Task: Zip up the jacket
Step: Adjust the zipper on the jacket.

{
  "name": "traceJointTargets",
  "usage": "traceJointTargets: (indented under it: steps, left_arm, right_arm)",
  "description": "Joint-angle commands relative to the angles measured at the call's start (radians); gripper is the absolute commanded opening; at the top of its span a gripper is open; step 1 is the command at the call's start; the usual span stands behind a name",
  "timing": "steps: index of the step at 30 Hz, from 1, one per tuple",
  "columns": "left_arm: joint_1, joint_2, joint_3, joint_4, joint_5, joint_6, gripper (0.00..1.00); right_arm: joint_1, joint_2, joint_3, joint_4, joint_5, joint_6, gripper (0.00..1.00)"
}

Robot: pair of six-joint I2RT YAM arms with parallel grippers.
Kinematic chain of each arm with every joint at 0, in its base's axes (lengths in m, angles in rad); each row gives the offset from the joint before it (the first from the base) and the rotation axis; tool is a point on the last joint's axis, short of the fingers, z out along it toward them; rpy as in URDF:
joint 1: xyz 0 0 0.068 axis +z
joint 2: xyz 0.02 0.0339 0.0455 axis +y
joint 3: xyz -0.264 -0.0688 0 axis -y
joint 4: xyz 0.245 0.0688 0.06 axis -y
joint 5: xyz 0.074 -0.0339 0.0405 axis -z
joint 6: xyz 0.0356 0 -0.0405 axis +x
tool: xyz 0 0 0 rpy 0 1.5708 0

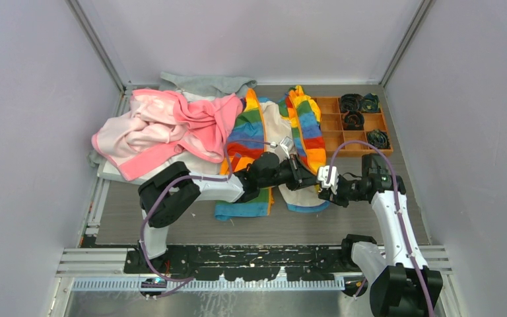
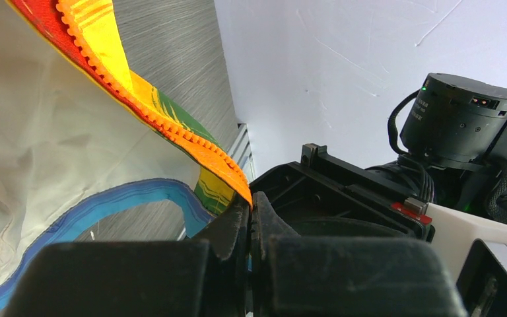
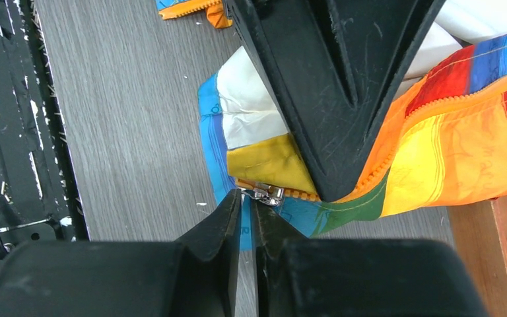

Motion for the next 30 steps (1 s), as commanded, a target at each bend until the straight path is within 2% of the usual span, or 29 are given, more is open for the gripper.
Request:
traceJointTargets:
  steps: [1, 8, 15, 21, 30]
  left_arm:
    - [0.006, -0.044, 0.009, 0.051, 0.006, 0.021, 0.0]
    - [0.008, -0.044, 0.015, 0.047, 0.007, 0.024, 0.0]
    - [0.007, -0.043, 0.022, 0.043, 0.01, 0.022, 0.0]
    - [0.008, -0.045, 0.023, 0.042, 0.013, 0.022, 0.0]
    - [0.008, -0.053, 0.011, 0.041, 0.007, 0.027, 0.0]
  right_arm:
    - [-0.007, -0.021, 0.039, 0.012, -0.029, 0.024, 0.18]
    - [-0.008, -0.021, 0.042, 0.007, -0.043, 0.031, 0.28]
    - [-0.009, -0.023, 0.042, 0.017, -0.05, 0.049, 0.31]
    - [-0.01, -0.025, 0.043, 0.054, -0.043, 0.107, 0.3]
    - [-0.026, -0.033, 0.045, 0.091, -0.022, 0.166, 0.18]
